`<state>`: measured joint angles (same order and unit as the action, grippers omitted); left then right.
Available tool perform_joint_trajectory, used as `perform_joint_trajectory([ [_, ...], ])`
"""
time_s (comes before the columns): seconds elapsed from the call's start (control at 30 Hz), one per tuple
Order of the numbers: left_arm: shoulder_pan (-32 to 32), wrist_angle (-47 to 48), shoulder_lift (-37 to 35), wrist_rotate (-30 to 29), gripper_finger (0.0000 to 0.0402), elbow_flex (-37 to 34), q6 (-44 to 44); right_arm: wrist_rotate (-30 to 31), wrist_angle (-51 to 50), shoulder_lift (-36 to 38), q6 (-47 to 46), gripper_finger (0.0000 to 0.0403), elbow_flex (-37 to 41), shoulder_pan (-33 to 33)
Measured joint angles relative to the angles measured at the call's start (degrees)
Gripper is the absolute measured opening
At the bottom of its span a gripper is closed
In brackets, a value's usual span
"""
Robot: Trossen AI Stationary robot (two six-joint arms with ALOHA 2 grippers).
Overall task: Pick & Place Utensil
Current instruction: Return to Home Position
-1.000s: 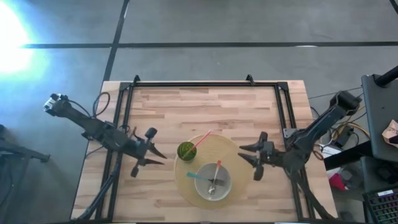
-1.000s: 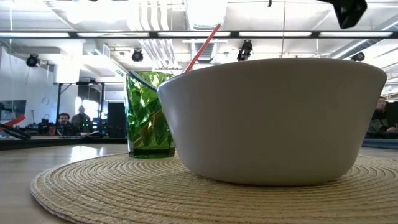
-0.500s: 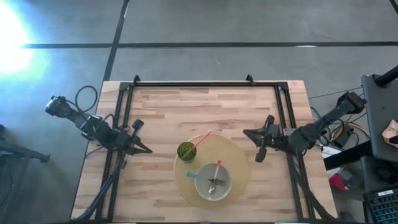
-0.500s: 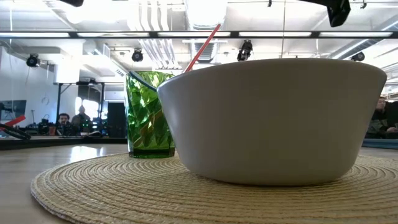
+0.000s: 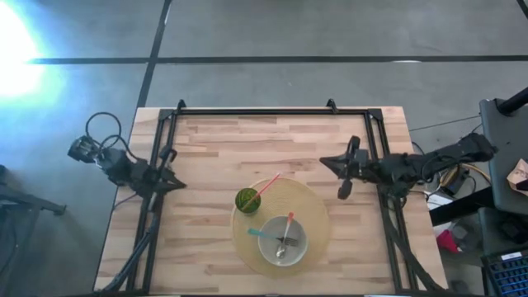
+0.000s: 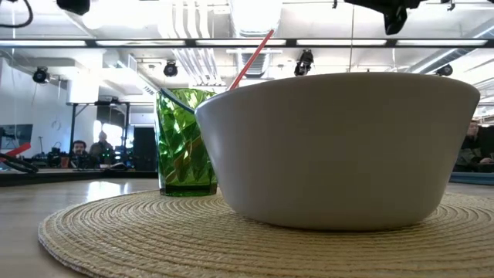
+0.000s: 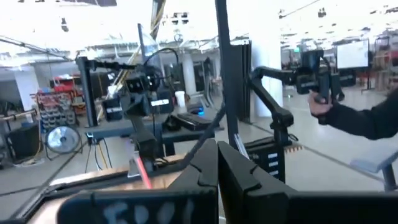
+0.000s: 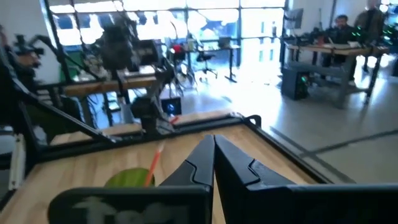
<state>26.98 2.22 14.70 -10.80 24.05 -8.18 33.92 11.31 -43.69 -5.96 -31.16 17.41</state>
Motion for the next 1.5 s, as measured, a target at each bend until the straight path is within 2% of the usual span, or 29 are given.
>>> perform_joint_trajectory([
  [0.17,-0.41,-0.65,-4.29,0.06,0.0,-2.77,0.14,-6.55,-0.33,3.71,1.57,0.0008,0.4,-4.52],
  [0.57,-0.46,-1.31,-14.39,-2.77,0.0,-10.57,2.25,-6.96,0.04,17.29,2.98,0.0008,10.96,-7.52],
  [0.8,-0.79,-1.59,-14.66,-6.31,0.0,-13.48,3.52,-6.94,1.0,27.91,5.09,0.0008,16.75,-8.13],
  [1.13,-3.25,-3.7,-14.67,-6.42,0.0,-17.36,8.68,-6.96,0.85,43.54,10.72,0.0008,22.7,-8.11],
  [1.5,-8.9,-7.59,-14.62,-3.33,0.0,-23.53,13.23,-6.94,-3.71,42.97,7.31,0.0008,23.16,-8.44],
])
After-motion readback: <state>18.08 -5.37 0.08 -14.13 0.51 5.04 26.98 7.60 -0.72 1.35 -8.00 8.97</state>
